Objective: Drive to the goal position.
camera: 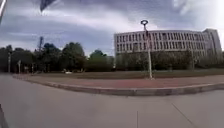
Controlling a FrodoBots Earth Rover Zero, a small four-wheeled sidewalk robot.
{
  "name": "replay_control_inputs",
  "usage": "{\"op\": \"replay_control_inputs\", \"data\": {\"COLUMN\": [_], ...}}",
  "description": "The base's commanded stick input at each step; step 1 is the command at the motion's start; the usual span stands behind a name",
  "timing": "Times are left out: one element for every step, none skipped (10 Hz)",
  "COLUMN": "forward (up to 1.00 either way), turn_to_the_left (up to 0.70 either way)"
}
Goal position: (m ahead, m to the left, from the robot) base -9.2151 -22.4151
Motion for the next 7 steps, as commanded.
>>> {"op": "replay_control_inputs", "data": {"forward": [-1.0,0.69,1.0,1.0,1.0,1.0,1.0], "turn_to_the_left": [0.0,-0.59,-0.4,-0.4,-0.4,-0.4,-0.4]}}
